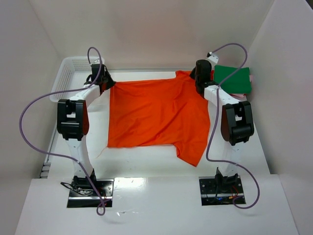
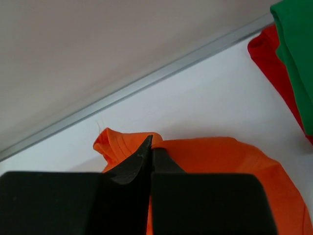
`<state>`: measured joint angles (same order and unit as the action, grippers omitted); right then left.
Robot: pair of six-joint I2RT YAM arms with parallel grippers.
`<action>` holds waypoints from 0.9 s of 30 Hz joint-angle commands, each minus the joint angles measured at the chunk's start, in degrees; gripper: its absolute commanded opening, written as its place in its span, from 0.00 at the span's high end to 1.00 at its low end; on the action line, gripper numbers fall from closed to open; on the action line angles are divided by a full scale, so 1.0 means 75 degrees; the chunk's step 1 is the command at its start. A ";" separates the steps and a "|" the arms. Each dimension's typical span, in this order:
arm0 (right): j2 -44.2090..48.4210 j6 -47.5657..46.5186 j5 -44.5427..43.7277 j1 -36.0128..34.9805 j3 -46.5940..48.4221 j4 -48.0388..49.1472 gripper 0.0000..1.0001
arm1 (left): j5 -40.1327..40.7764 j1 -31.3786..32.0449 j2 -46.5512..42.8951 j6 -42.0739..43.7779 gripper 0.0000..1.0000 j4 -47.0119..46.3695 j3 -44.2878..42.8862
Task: Fold and stack the t-shirts
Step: Fold the flattened tshirt in 1/3 of the way
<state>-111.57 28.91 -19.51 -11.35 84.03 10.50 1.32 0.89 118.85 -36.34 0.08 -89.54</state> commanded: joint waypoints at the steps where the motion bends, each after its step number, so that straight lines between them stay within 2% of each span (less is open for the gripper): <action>1: 0.0822 0.0328 0.0046 0.0049 -0.0455 0.0311 1.00 | -0.0047 -0.0048 -0.0623 0.0391 1.00 -0.0127 -0.0016; 17: 0.3636 0.1781 0.0210 0.0049 -0.3679 0.0217 1.00 | -0.0621 -0.0048 -0.2755 0.0169 1.00 0.0435 0.2644; 27: 0.4798 0.2391 -0.0012 0.0049 -0.5121 -0.0567 1.00 | -0.0552 -0.0048 -0.3073 -0.0135 1.00 0.0587 0.3512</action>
<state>-78.52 44.23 -17.17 -11.35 47.11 7.25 -2.87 0.89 98.96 -35.68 5.06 -64.34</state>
